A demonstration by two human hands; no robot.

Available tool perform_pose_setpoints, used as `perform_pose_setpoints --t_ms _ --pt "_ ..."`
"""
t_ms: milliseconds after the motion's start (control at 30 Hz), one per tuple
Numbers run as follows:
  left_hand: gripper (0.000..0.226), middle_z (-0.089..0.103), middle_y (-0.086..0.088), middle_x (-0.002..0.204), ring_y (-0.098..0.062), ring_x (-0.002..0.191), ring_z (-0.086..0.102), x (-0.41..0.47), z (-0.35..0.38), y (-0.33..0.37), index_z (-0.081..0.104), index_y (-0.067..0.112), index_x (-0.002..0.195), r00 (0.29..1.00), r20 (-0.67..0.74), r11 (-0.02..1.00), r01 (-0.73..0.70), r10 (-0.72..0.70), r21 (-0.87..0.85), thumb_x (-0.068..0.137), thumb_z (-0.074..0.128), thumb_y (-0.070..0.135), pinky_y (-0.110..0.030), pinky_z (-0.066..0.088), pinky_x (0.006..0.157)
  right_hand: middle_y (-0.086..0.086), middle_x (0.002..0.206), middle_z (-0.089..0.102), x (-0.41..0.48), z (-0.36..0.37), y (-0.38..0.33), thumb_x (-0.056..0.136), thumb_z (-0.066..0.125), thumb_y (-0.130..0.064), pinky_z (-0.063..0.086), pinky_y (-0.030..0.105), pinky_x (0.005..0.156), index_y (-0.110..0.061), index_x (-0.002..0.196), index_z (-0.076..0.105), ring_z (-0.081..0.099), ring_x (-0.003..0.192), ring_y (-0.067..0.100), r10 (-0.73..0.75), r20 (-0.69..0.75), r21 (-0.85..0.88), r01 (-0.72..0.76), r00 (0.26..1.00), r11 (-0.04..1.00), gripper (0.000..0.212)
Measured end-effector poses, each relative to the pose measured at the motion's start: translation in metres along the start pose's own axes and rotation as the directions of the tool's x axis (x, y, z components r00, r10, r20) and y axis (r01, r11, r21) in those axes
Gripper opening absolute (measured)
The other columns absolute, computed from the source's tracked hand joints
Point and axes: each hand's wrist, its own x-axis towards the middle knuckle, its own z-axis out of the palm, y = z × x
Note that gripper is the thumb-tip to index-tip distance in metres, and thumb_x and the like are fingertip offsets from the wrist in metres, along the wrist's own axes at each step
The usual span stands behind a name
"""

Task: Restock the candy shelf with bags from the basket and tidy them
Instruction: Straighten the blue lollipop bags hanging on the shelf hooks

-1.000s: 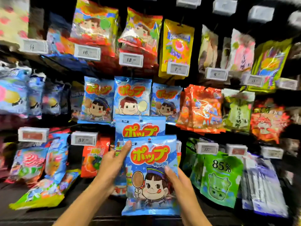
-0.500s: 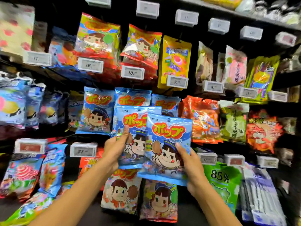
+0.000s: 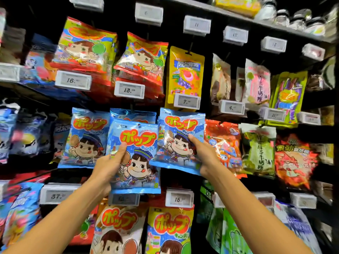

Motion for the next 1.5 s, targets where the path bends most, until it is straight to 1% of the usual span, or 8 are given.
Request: perform_pose_setpoints --t_ms 133,267,533,733,1000,1167,1333,1500 --pt "0.058 0.063 -0.005 0.085 -0.02 0.068 0.049 0.01 0.001 0.002 0.072 0.005 0.092 0.999 -0.037 1.0 -0.014 0.014 -0.007 0.078 0.066 0.061 -0.028 0.038 0.053 -0.001 0.067 0.071 0.02 0.004 -0.004 0.087 0.072 -0.031 0.041 0.014 0.033 -0.013 0.088 0.065 0.065 0.043 0.008 0.016 -0.011 -0.001 -0.016 1.0 1.0 0.019" --pt "0.056 0.064 -0.007 0.081 -0.024 0.071 0.052 0.014 -0.002 0.001 0.072 0.008 0.085 0.999 -0.039 1.0 -0.008 0.008 -0.003 0.077 0.065 0.063 -0.03 0.04 0.057 0.006 0.084 0.075 0.03 0.005 -0.005 0.083 0.075 -0.035 0.047 0.019 0.038 -0.005 0.123 0.059 0.068 0.05 0.012 0.059 -0.01 -0.015 -0.059 0.998 0.998 0.052" --pt "0.047 0.064 -0.001 0.069 -0.02 0.063 0.051 0.016 -0.005 0.0 0.068 0.015 0.074 0.998 -0.059 1.0 -0.008 0.008 0.001 0.078 0.064 0.062 -0.031 0.036 0.055 0.004 0.072 0.076 0.044 -0.002 0.004 0.084 0.073 -0.037 0.06 0.039 0.075 -0.014 0.09 0.069 0.071 0.059 0.017 0.099 0.056 -0.006 -0.099 0.993 0.995 0.024" --pt "0.051 0.064 0.0 0.078 -0.019 0.072 0.05 0.018 -0.006 -0.003 0.07 0.014 0.08 0.998 -0.058 1.0 -0.009 0.008 -0.017 0.076 0.064 0.065 -0.03 0.037 0.062 0.003 0.074 0.076 0.044 -0.008 0.003 0.083 0.075 -0.036 0.061 0.034 0.057 -0.015 0.097 0.068 0.072 0.059 0.017 0.106 0.053 0.01 -0.106 0.993 0.994 0.027" --pt "0.047 0.058 0.003 0.072 -0.016 0.064 0.047 0.017 -0.008 -0.003 0.068 0.017 0.074 0.996 -0.09 1.0 -0.009 0.01 0.014 0.078 0.063 0.064 -0.028 0.034 0.053 0.004 0.081 0.076 0.045 -0.009 0.001 0.08 0.078 -0.037 0.06 0.029 0.062 -0.013 0.107 0.069 0.071 0.062 0.016 0.105 0.048 -0.029 -0.104 0.993 0.994 0.037" --pt "0.051 0.057 0.001 0.075 -0.018 0.063 0.047 0.016 -0.012 -0.002 0.068 0.018 0.075 0.995 -0.102 0.999 0.0 0.004 0.038 0.075 0.062 0.068 -0.025 0.04 0.044 0.008 0.084 0.077 0.046 -0.012 0.006 0.08 0.079 -0.033 0.059 0.046 0.084 -0.012 0.104 0.069 0.073 0.076 0.025 0.079 0.049 -0.006 -0.079 0.996 0.997 0.034" --pt "0.05 0.058 0.003 0.077 -0.016 0.068 0.049 0.018 -0.014 0.004 0.066 0.019 0.07 0.994 -0.101 0.999 -0.036 0.038 0.023 0.074 0.063 0.068 -0.028 0.036 0.054 0.012 0.098 0.076 0.047 -0.011 0.007 0.081 0.077 -0.033 0.056 0.05 0.09 -0.011 0.112 0.068 0.072 0.095 0.031 0.075 0.064 -0.002 -0.075 0.995 0.997 0.039" --pt "0.05 0.068 0.008 0.069 -0.011 0.069 0.055 0.017 -0.011 0.013 0.068 0.02 0.074 0.996 -0.075 0.999 -0.043 0.043 0.013 0.072 0.064 0.069 -0.027 0.037 0.056 0.012 0.096 0.076 0.053 -0.008 0.01 0.083 0.076 -0.03 0.059 0.044 0.083 -0.011 0.11 0.067 0.072 0.082 0.026 0.078 0.06 -0.007 -0.078 0.995 0.997 0.035"
